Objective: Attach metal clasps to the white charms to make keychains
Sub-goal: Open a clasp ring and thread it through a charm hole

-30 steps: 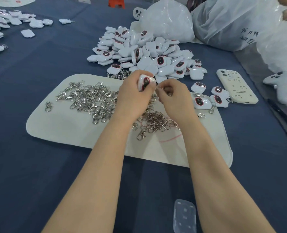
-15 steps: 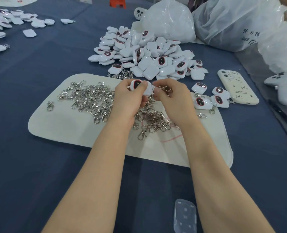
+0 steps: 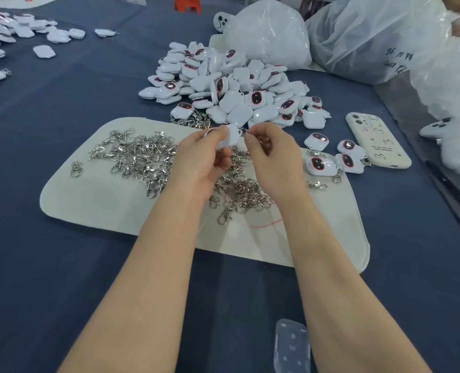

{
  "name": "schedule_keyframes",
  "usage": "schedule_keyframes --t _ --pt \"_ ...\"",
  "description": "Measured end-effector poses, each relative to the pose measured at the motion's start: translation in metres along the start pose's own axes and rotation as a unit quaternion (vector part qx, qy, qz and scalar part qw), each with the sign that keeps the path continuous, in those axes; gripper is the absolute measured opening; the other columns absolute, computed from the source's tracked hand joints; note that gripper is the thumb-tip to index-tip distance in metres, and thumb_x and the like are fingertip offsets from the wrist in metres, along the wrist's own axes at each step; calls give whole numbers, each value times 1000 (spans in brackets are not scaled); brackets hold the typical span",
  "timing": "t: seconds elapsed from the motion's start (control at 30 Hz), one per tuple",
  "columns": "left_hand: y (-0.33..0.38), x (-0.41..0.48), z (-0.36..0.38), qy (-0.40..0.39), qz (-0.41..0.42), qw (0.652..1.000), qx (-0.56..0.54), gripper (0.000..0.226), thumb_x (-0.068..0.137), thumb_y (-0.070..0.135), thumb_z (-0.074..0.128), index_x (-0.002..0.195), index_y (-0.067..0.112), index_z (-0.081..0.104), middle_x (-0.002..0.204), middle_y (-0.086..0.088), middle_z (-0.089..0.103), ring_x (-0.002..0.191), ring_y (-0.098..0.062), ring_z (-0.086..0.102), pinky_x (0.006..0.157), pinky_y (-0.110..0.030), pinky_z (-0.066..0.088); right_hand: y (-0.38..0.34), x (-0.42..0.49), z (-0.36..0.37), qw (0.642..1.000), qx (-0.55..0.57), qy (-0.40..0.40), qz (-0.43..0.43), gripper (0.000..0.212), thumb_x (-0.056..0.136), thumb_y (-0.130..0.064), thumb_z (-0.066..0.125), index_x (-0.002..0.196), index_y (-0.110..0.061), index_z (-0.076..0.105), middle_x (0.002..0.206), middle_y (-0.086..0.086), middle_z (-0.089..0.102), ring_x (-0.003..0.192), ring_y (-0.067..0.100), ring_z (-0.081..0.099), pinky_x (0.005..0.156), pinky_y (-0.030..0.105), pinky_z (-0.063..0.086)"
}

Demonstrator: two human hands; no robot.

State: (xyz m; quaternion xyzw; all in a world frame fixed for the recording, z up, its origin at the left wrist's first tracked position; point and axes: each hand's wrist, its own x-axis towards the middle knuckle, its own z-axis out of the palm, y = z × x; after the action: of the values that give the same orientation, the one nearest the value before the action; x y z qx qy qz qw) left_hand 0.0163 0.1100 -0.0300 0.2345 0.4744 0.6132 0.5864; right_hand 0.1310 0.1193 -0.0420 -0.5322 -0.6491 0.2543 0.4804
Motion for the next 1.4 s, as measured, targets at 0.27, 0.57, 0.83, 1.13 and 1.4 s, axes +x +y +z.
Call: schedule_keyframes --t 0.27,0.57,0.83,1.13,1.4 --pt "-1 2 -2 7 13 1000 18 6 89 9 63 83 8 62 51 4 54 40 -4 48 41 -16 40 -7 -4 -1 991 -72 35 -106 11 91 -5 56 95 -3 66 88 4 56 67 7 44 67 13 35" --pt "-3 3 -1 23 241 926 291 12 86 16 62 95 24 60 82 4 59 68 -16 57 67 -33 52 -2 2 -4 984 -153 -47 -79 14 92 -8 54 96 -4 66 85 2 53 77 14 44 69 17 27" --pt "-5 4 -2 18 58 991 115 10 91 14 61 101 12 58 69 -2 58 42 -3 51 45 -19 44 -4 2 -2 987 105 19 121 19 93 -8 53 88 -24 62 84 -7 62 84 13 61 85 34 52" --pt "-5 -4 9 -24 96 983 155 17 98 17 45 103 22 61 84 0 61 44 -4 56 47 -17 46 -3 5 -11 991 35 -93 85 20 91 -30 59 105 -16 64 71 -4 66 55 3 56 57 23 45" --pt "-9 -2 6 34 84 989 119 10 96 20 48 91 26 53 96 8 55 63 -3 63 60 -20 51 17 18 -42 932 142 223 246 43 95 -20 52 135 -15 38 114 1 61 91 11 59 91 32 49"
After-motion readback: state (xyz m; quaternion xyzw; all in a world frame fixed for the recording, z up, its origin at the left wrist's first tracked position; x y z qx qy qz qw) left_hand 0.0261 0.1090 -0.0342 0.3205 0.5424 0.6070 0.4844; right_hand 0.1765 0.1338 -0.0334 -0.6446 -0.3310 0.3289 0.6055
